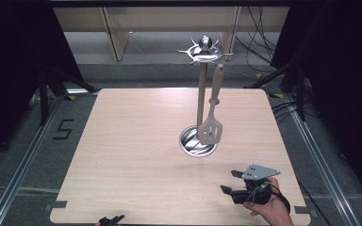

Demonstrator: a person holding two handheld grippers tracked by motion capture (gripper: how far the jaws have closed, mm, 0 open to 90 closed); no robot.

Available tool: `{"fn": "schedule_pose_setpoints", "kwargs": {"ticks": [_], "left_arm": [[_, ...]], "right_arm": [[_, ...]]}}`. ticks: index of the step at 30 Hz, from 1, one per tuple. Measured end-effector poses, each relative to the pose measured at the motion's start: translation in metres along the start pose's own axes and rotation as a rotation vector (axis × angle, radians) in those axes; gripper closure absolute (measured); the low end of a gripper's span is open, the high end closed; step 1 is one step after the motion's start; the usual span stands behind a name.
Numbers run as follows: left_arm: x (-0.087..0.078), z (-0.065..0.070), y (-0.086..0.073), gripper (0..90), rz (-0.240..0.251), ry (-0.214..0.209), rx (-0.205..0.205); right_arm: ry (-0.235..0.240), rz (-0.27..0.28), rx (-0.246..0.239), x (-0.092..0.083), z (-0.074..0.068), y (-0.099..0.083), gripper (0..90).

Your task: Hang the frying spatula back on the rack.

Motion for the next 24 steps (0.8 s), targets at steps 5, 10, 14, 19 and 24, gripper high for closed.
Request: {"fn": "schedule_pose_setpoints", "kwargs": {"ticks": [5, 10, 14, 19, 24], "left_arm": [[0.001, 0.000, 0.000, 18.1, -0.001, 0.009, 0.000], [0.000, 0.000, 0.000, 18.1, -0.003, 0.019, 0.000], [-0.001, 0.000, 0.000, 18.1, -0.010, 0.001, 0.002], [0.000, 0.000, 0.000, 18.2, 0.001, 0.005, 0.000], [0.000, 0.000, 0.000, 18.2, 0.000, 0.004, 0.001]], "right_arm": [[0.003, -0.015, 0.002, 0.000, -0.003, -0.006, 30.4], [0.009, -0.034, 0.034, -0.002, -0.009, -0.011, 29.7], [-0.004, -0.024, -0.001, -0.002, -0.008, -0.013, 29.6], [-0.002, -0.030, 0.005, -0.003, -0.009, -0.016, 29.3], [-0.006, -0.024, 0.002, -0.004, -0.008, -0.017, 29.2]]}}
Point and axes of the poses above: each handheld gripper's, and its own axes: x roughly forward along the jaws, y roughly out of its top, z roughly to its right, the point moved 3 cm from there along x, roughly forward along the jaws, and after that the axes turned 6 degrees about -z, right-handed, at the moved point
